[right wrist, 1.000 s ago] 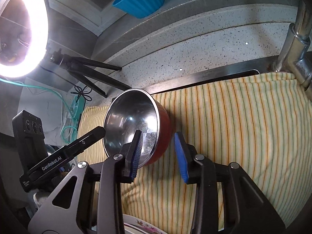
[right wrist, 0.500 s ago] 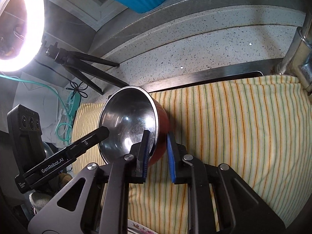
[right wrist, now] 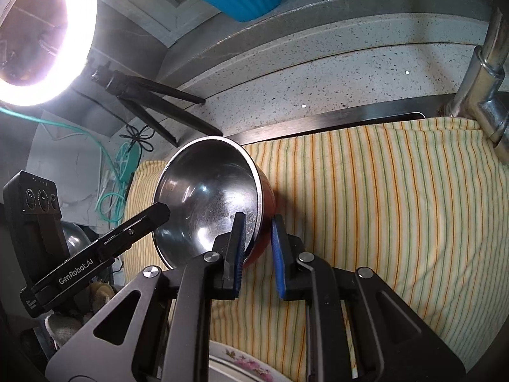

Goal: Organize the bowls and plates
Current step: 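Lift the red bowl and carry it over the large steel bowl, then lower the red bowl into the steel bowl and open the right gripper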

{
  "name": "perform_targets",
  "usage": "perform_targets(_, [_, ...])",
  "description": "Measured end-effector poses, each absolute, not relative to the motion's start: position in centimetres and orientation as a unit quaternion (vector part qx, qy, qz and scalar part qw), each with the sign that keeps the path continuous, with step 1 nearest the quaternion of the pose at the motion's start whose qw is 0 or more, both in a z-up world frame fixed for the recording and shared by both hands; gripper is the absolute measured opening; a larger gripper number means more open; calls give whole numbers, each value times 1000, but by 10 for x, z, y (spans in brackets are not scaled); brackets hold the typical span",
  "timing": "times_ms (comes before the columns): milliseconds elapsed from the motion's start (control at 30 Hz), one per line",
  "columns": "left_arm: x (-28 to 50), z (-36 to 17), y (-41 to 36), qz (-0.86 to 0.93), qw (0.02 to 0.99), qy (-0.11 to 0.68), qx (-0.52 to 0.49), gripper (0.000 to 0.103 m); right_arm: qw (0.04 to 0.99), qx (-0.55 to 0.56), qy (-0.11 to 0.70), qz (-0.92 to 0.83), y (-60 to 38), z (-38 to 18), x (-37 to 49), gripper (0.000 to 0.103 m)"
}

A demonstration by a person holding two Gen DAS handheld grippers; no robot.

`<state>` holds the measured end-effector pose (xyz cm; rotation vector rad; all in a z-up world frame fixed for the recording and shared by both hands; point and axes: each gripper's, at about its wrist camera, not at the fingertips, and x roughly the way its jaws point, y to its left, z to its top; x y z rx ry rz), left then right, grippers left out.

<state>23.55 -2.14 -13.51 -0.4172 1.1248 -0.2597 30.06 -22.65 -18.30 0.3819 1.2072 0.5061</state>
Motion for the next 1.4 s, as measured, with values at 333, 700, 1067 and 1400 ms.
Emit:
perform_targets(333, [184,-104,0,-122,838,491,-203,13,779,165,542,267,-213,-154,259,16])
perform_targets(700, [123,-80,30,-109,853,461,-217,13,777,138,531,309,-182,-129,200,16])
perform_targets(1067, [60,-76,79,-66,860,443,-243,13,757,90,534,364,-125,-124,146,17])
perform_targets(1400, [20,-97,116,-16,854,449,-263,13,741,27,548,387,-68,-144,123,16])
